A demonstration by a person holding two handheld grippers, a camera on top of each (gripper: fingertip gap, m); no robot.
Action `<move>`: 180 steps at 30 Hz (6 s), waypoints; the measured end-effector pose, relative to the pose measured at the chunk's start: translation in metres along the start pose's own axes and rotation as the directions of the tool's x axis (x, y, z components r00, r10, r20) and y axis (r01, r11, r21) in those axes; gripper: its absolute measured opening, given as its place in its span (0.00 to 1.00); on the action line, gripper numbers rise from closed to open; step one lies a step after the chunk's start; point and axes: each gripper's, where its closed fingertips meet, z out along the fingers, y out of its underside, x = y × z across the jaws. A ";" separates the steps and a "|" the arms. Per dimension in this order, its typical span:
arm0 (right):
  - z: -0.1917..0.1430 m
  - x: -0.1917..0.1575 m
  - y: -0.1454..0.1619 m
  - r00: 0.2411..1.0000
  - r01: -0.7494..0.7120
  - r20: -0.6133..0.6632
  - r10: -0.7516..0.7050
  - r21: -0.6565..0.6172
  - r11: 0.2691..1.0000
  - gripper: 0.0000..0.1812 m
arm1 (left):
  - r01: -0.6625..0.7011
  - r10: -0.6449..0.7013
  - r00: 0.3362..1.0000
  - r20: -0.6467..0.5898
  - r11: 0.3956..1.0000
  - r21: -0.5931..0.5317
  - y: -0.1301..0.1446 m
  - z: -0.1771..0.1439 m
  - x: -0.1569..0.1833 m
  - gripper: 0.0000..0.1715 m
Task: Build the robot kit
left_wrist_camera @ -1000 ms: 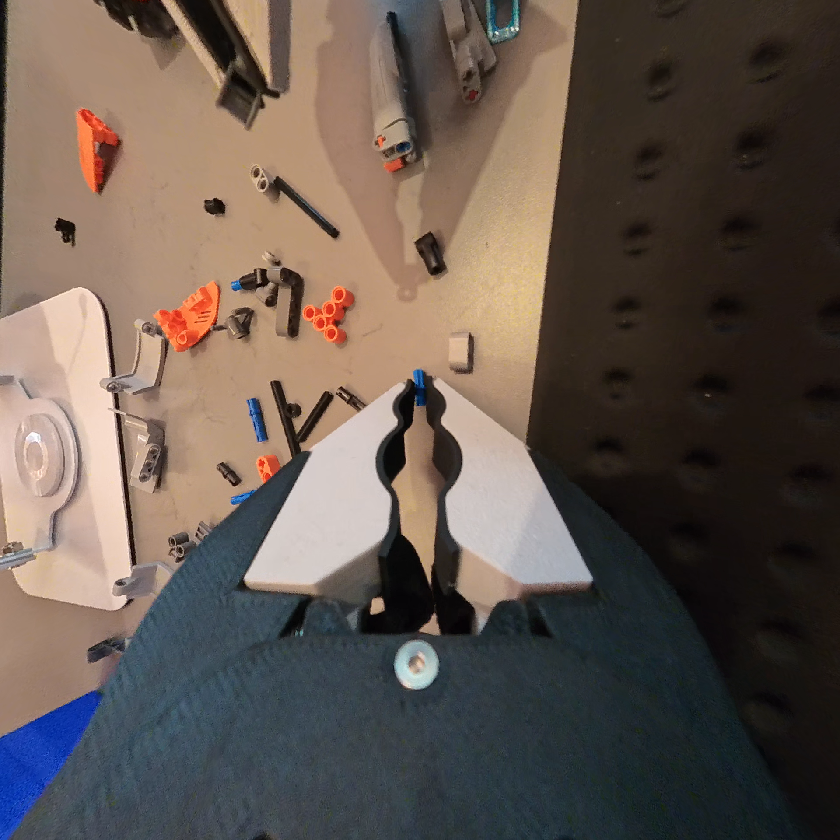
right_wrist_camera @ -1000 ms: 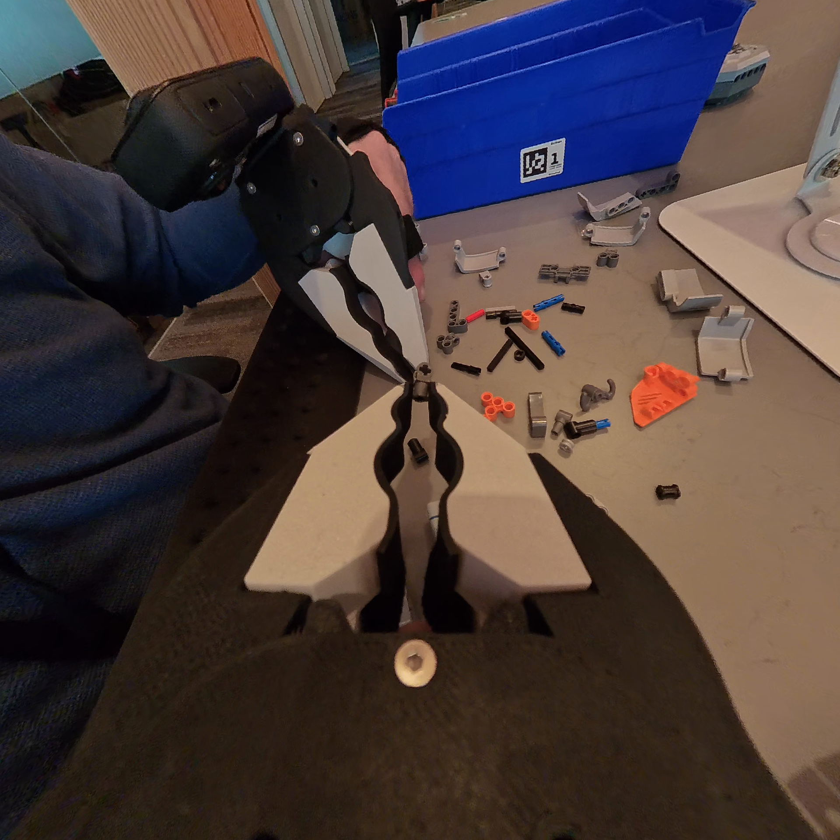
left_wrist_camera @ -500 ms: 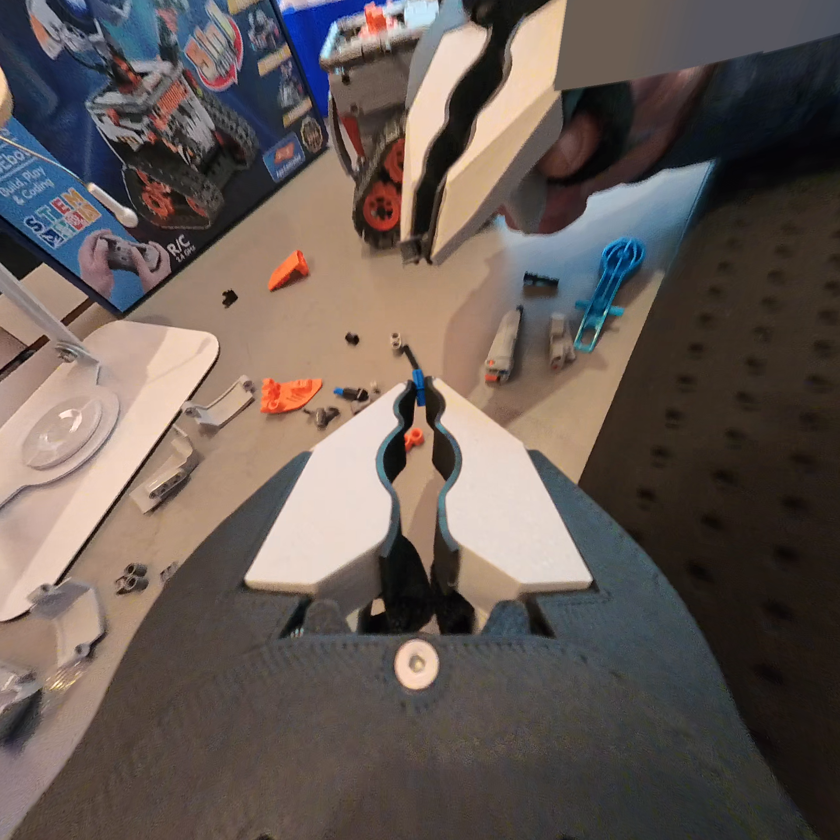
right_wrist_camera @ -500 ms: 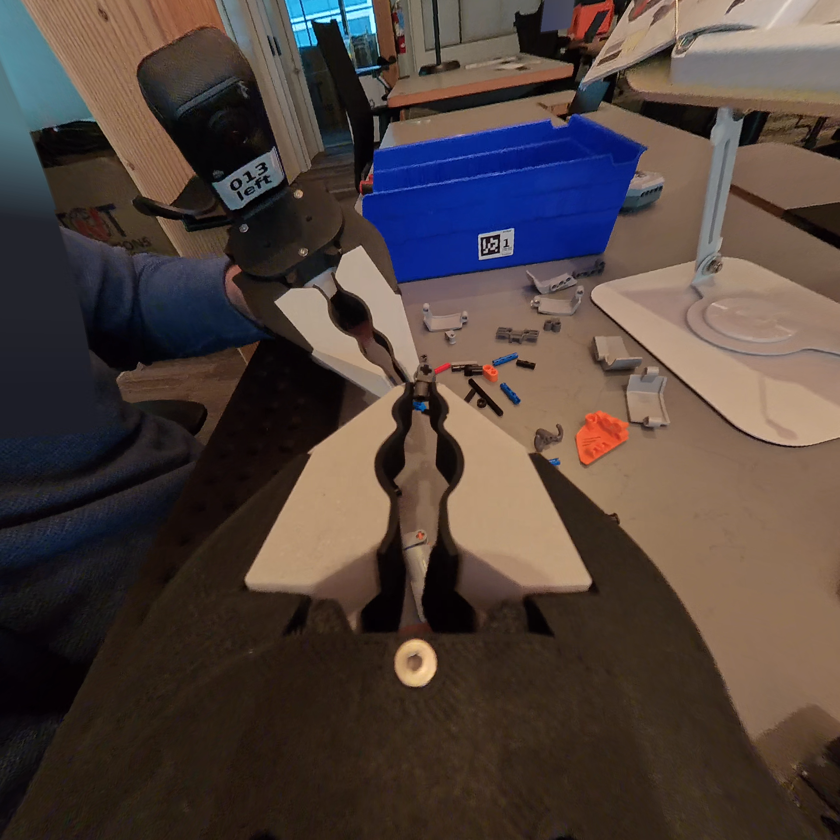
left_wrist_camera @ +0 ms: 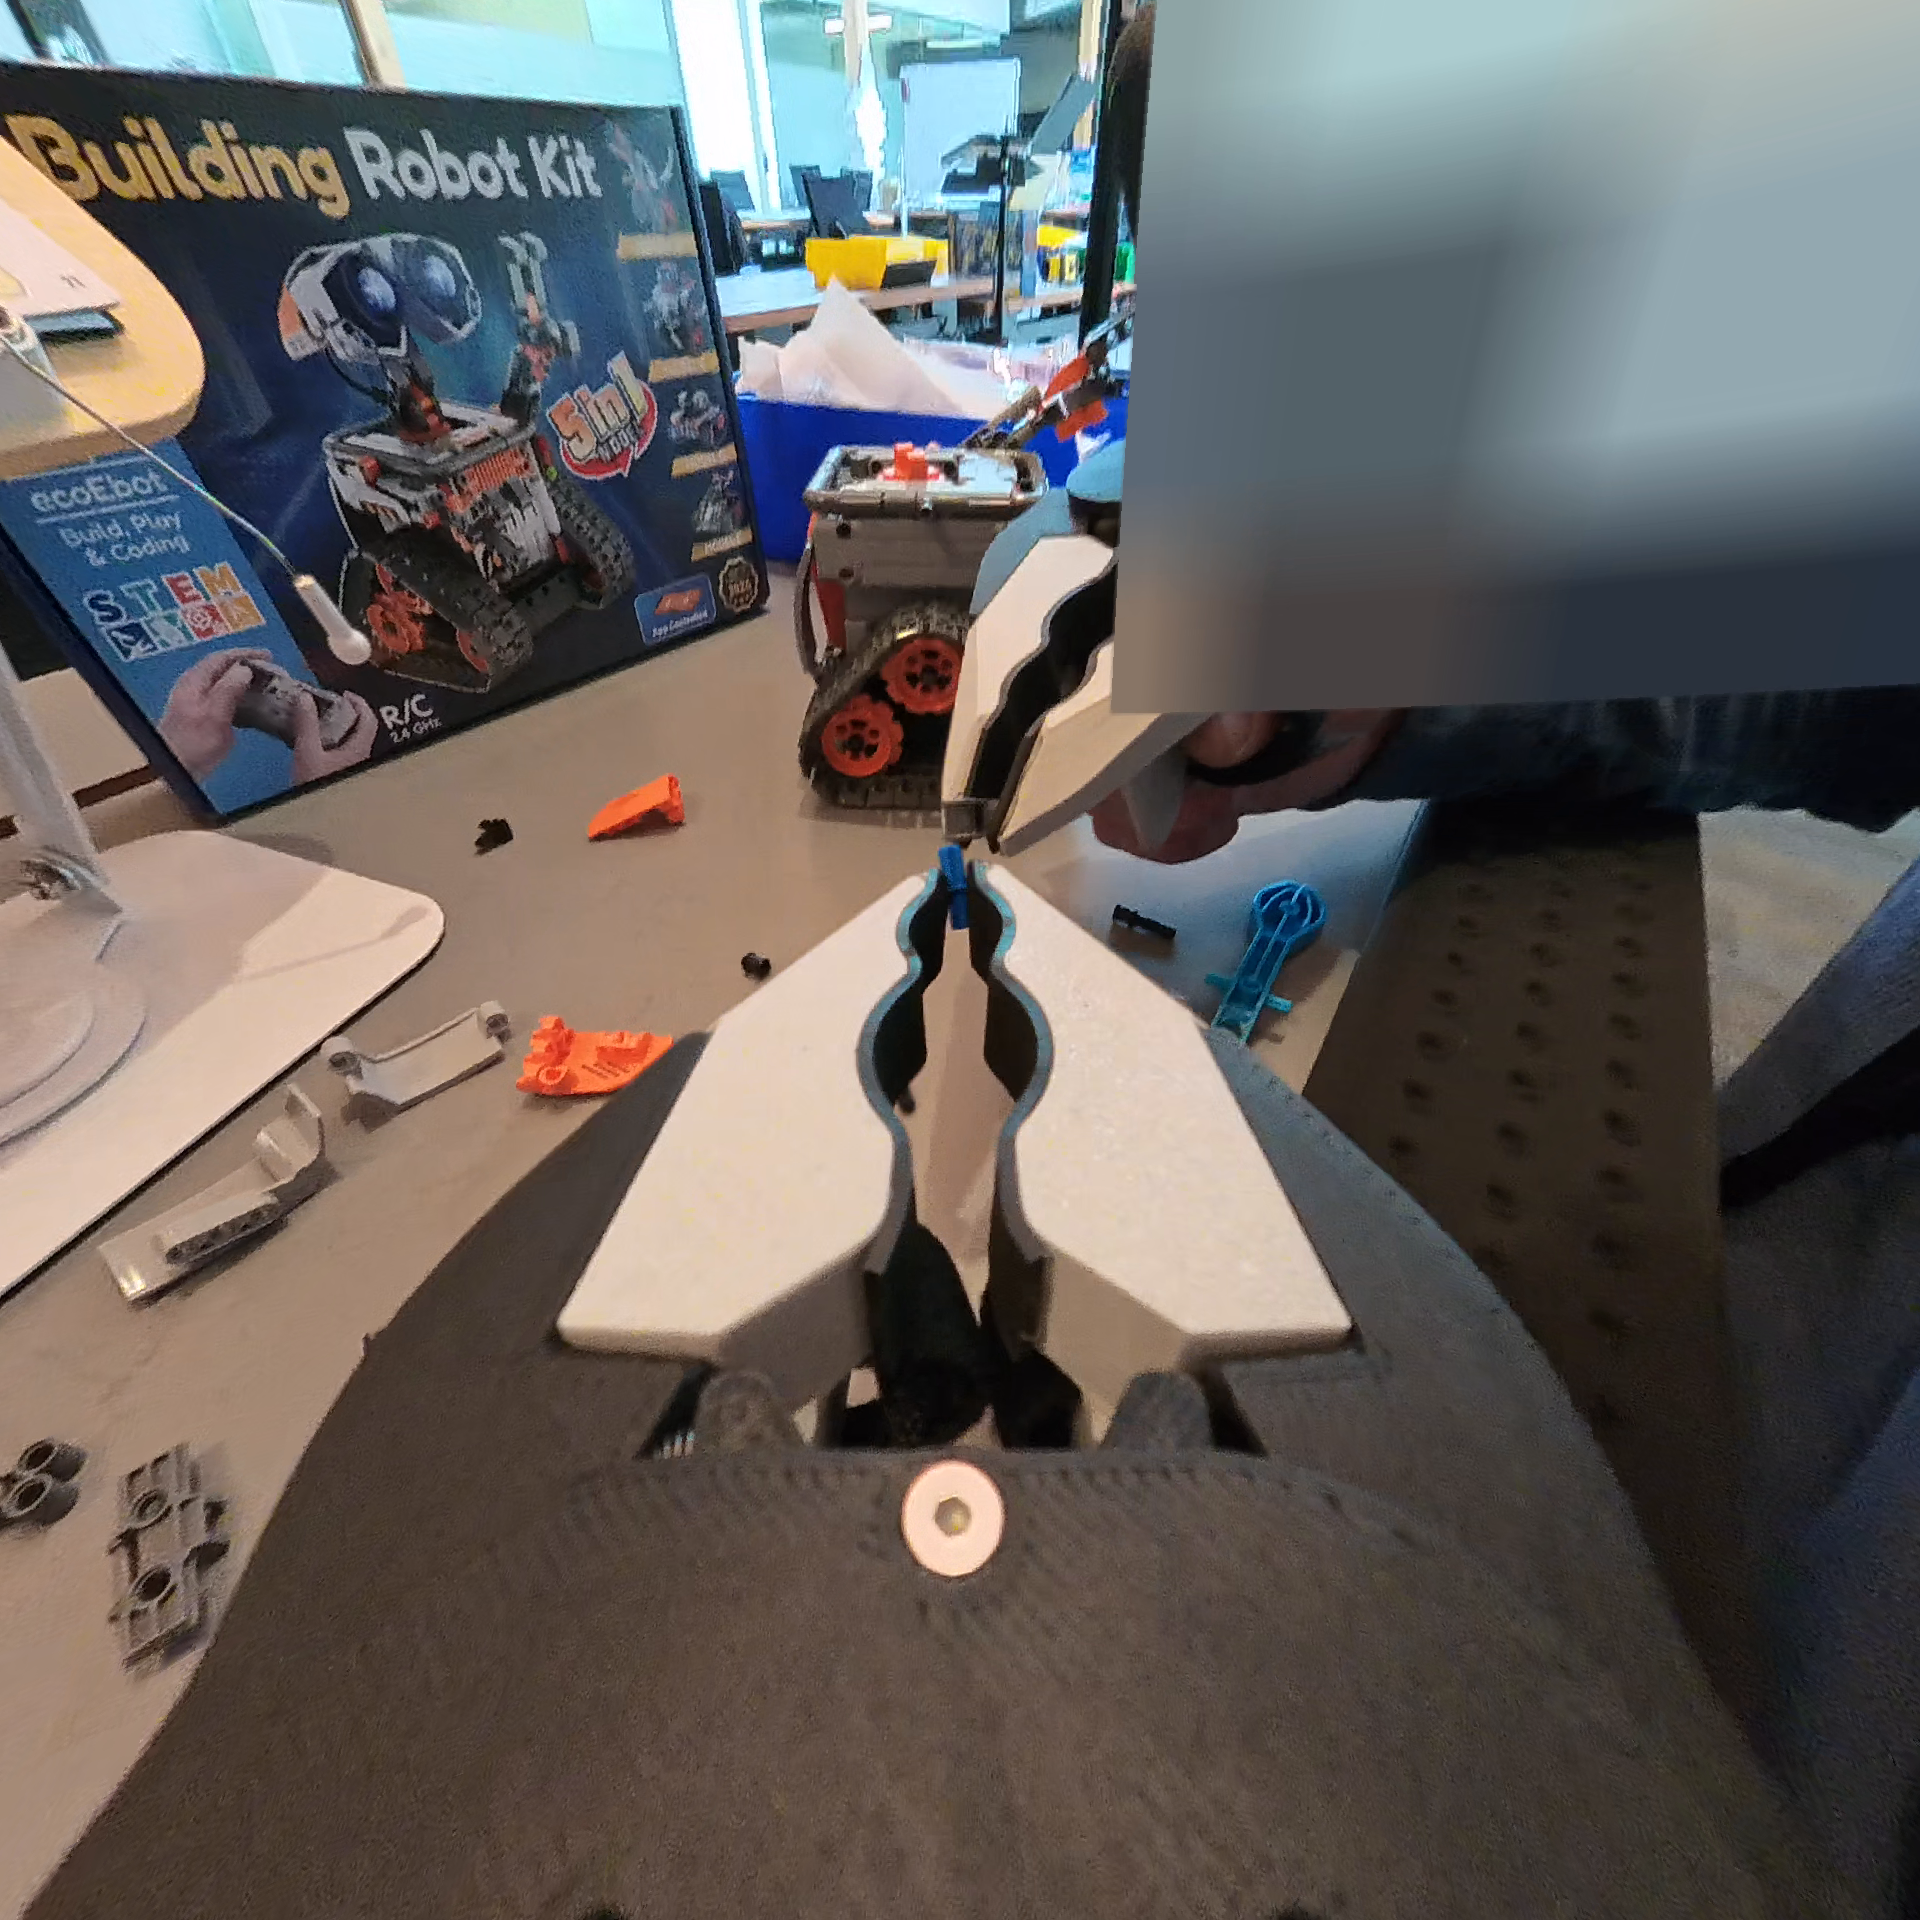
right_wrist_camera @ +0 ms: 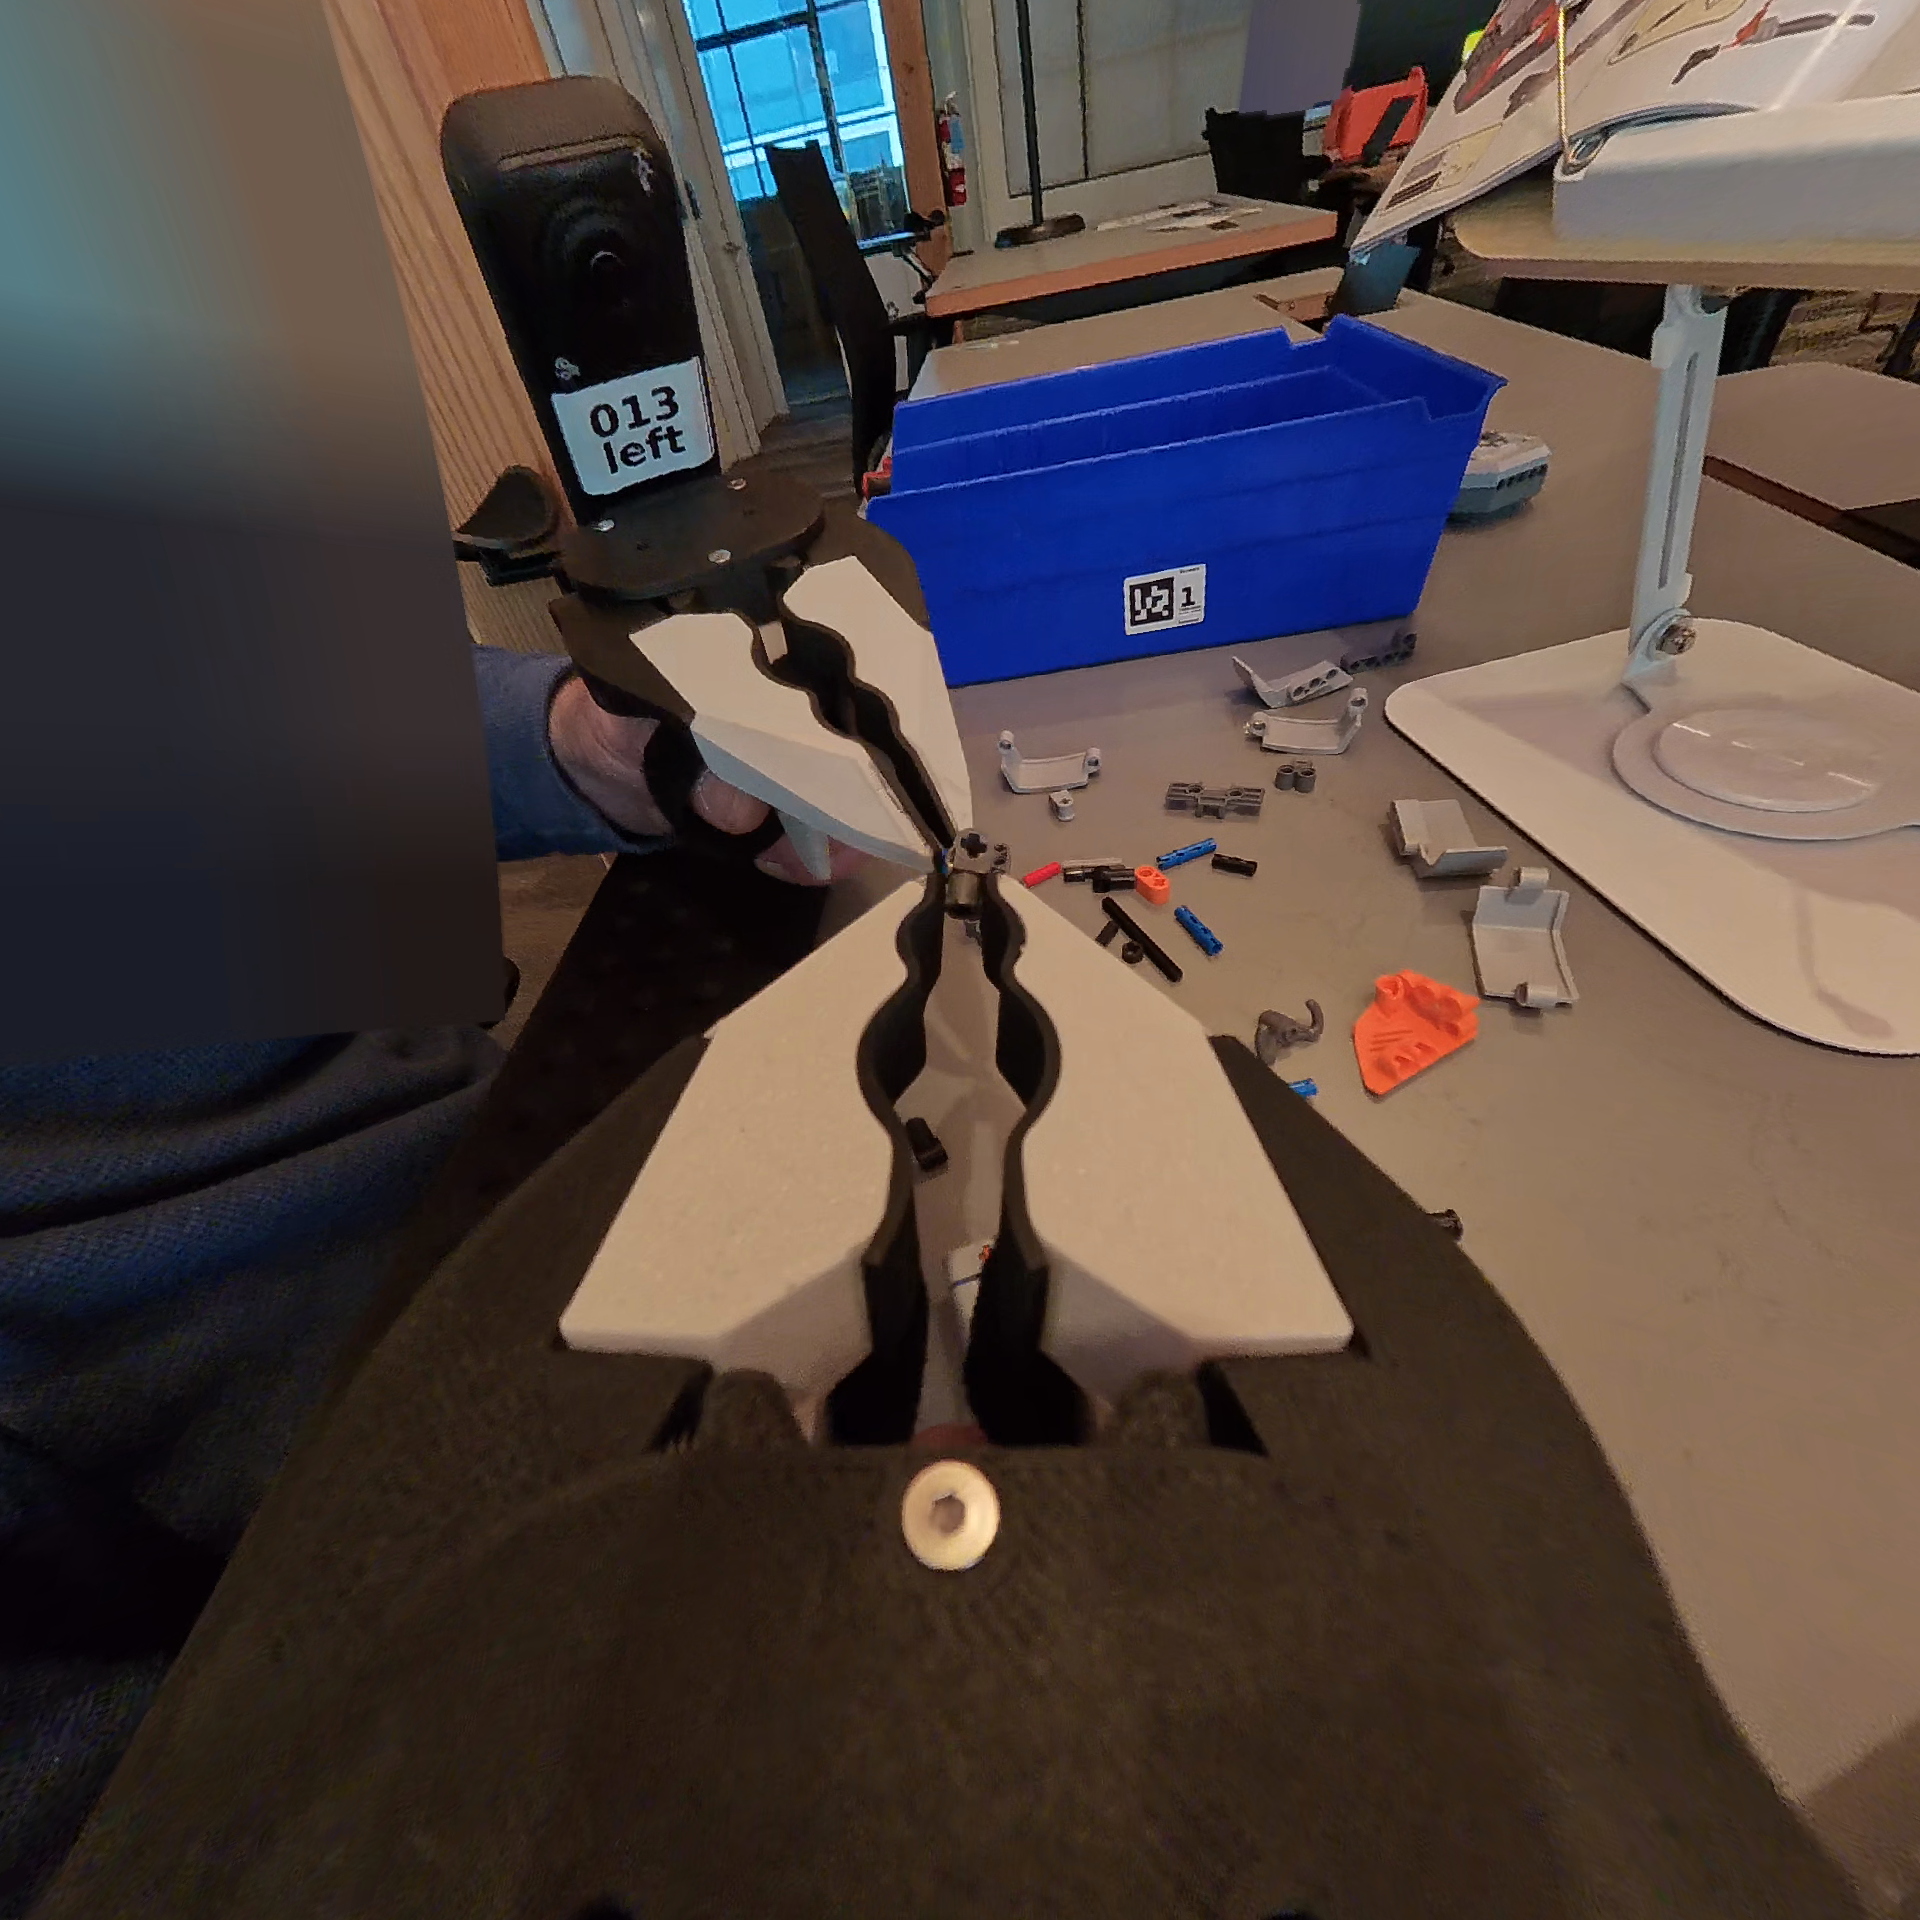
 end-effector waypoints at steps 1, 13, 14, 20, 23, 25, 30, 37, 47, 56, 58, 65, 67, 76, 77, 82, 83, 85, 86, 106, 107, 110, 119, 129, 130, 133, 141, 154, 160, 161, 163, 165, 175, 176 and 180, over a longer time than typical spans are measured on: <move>0.000 0.000 -0.001 1.000 -0.009 0.008 0.009 0.008 1.000 0.02 | 0.003 -0.003 1.000 -0.007 1.000 0.003 0.000 0.000 0.001 0.01; 0.000 -0.006 0.000 0.998 -0.025 0.064 0.024 0.003 1.000 0.02 | -0.009 0.010 0.999 -0.050 1.000 0.028 -0.003 0.000 0.007 0.01; 0.000 -0.006 0.000 0.997 -0.025 0.070 0.025 0.001 1.000 0.02 | -0.005 0.007 0.998 -0.059 1.000 0.027 -0.002 0.000 0.008 0.01; -0.001 -0.009 0.001 0.995 -0.019 0.096 0.020 -0.010 1.000 0.02 | -0.004 0.008 0.997 -0.079 0.999 0.044 -0.005 -0.001 0.010 0.01; -0.001 -0.010 0.003 0.995 -0.013 0.102 0.015 -0.020 1.000 0.02 | -0.001 0.006 0.995 -0.095 0.999 0.048 -0.005 -0.002 0.012 0.00; -0.002 -0.011 0.004 0.994 -0.006 0.109 0.009 -0.030 1.000 0.02 | -0.002 0.007 0.994 -0.105 0.999 0.046 -0.005 -0.001 0.014 0.00; -0.002 -0.012 0.011 0.993 0.016 0.119 -0.007 -0.077 0.997 0.02 | -0.023 0.024 0.992 -0.122 1.000 0.014 0.001 0.000 0.016 0.00; -0.002 -0.011 0.019 0.990 -0.008 0.137 0.025 -0.127 0.992 0.02 | -0.131 0.127 0.987 -0.096 0.991 -0.034 0.010 0.002 0.018 0.00; 0.001 -0.009 0.026 0.987 -0.068 0.131 0.089 -0.156 0.985 0.02 | -0.332 0.333 0.943 -0.009 0.940 -0.079 0.015 0.003 0.017 0.00; 0.000 -0.004 0.033 0.991 -0.058 0.105 0.079 -0.192 0.980 0.02 | -0.402 0.406 0.914 0.006 0.907 -0.125 0.021 0.004 0.017 0.00; 0.000 -0.003 0.033 0.992 -0.055 0.098 0.075 -0.194 0.980 0.02 | -0.397 0.401 0.916 0.006 0.908 -0.136 0.024 0.003 0.015 0.00; -0.001 0.000 0.035 0.995 -0.046 0.080 0.064 -0.203 0.978 0.02 | -0.369 0.378 0.925 0.025 0.914 -0.170 0.029 -0.001 0.007 0.00; -0.001 0.001 0.036 0.996 -0.041 0.070 0.056 -0.210 0.977 0.02 | -0.365 0.374 0.927 0.022 0.914 -0.176 0.031 0.000 0.007 0.00; -0.008 0.007 0.035 0.998 -0.042 0.045 0.052 -0.203 0.978 0.02 | -0.334 0.343 0.939 0.022 0.925 -0.181 0.035 0.000 0.006 0.00; -0.008 0.007 0.035 0.998 -0.043 0.045 0.053 -0.203 0.978 0.02 | -0.330 0.340 0.940 0.020 0.926 -0.183 0.035 0.000 0.005 0.00; -0.011 0.007 0.036 0.997 -0.039 0.050 0.051 -0.215 0.976 0.02 | -0.337 0.306 0.936 -0.175 0.921 -0.193 0.039 -0.009 0.036 0.02; -0.011 0.007 0.038 0.997 -0.037 0.052 0.049 -0.220 0.975 0.02 | -0.349 0.300 0.923 -0.242 0.917 -0.194 0.040 -0.013 0.050 0.03; -0.011 0.003 0.040 0.997 -0.027 0.071 0.045 -0.237 0.971 0.02 | -0.383 0.296 0.888 -0.352 0.899 -0.210 0.046 -0.021 0.080 0.04; -0.010 0.001 0.042 0.996 -0.016 0.078 0.037 -0.248 0.969 0.02 | -0.416 0.307 0.866 -0.394 0.880 -0.228 0.052 -0.024 0.091 0.04; -0.002 -0.021 0.048 0.994 0.081 0.096 -0.055 -0.303 0.950 0.02 | -0.437 0.462 0.883 -0.085 0.743 -0.507 0.091 -0.017 0.120 0.00; -0.002 -0.022 0.048 0.994 0.084 0.097 -0.057 -0.301 0.950 0.02 | -0.433 0.469 0.881 -0.065 0.743 -0.509 0.090 -0.018 0.117 0.02; -0.002 -0.023 0.047 0.993 0.087 0.100 -0.059 -0.298 0.951 0.02 | -0.401 0.451 0.892 -0.015 0.776 -0.487 0.081 -0.023 0.115 0.11; -0.002 -0.023 0.048 0.993 0.078 0.105 -0.048 -0.301 0.950 0.03 | -0.298 0.393 0.917 0.064 0.783 -0.546 0.089 -0.041 0.107 0.15; 0.000 -0.028 0.049 0.992 0.086 0.118 -0.051 -0.309 0.947 0.02 | -0.269 0.383 0.921 0.071 0.755 -0.598 0.096 -0.044 0.106 0.02; 0.000 -0.029 0.050 0.991 0.087 0.120 -0.052 -0.312 0.946 0.02 | -0.272 0.388 0.919 0.068 0.750 -0.603 0.097 -0.044 0.105 0.02; 0.001 -0.032 0.050 0.991 0.084 0.129 -0.046 -0.310 0.947 0.02 | -0.282 0.397 0.915 0.068 0.751 -0.597 0.096 -0.043 0.104 0.02; 0.004 -0.039 0.039 0.984 0.045 0.180 -0.003 -0.227 0.973 0.02 | -0.246 0.349 0.910 0.224 0.889 -0.386 0.064 -0.039 0.058 0.01; 0.010 -0.039 0.010 0.970 -0.050 0.235 0.055 -0.028 0.998 0.02 | -0.132 0.135 0.973 0.189 0.991 -0.026 0.004 -0.025 0.030 0.01; 0.006 -0.031 0.002 0.970 -0.076 0.233 0.069 0.023 0.997 0.02 | -0.125 0.123 0.975 0.185 0.992 -0.002 0.000 -0.022 0.024 0.01; 0.005 -0.030 0.001 0.971 -0.077 0.229 0.068 0.031 0.997 0.02 | -0.123 0.122 0.976 0.179 0.992 -0.004 0.001 -0.021 0.023 0.01; 0.005 -0.029 0.003 0.972 -0.069 0.225 0.063 0.018 0.997 0.02 | -0.130 0.129 0.976 0.175 0.992 -0.005 0.001 -0.020 0.023 0.01; 0.006 -0.029 0.004 0.972 -0.066 0.229 0.060 0.018 0.998 0.02 | -0.133 0.134 0.977 0.167 0.991 -0.017 0.002 -0.018 0.023 0.01; 0.003 -0.030 0.005 0.977 0.026 0.213 -0.025 -0.003 1.000 0.02 | -0.112 0.114 0.987 0.111 0.993 -0.028 0.004 -0.014 0.024 0.01; 0.003 -0.031 0.006 0.976 0.031 0.216 -0.029 -0.006 0.999 0.02 | -0.103 0.105 0.990 0.090 0.994 -0.027 0.004 -0.014 0.025 0.01; 0.003 -0.030 0.009 0.976 0.047 0.214 -0.040 -0.028 0.999 0.02 | -0.120 0.122 0.991 0.054 0.992 -0.042 0.006 -0.014 0.027 0.01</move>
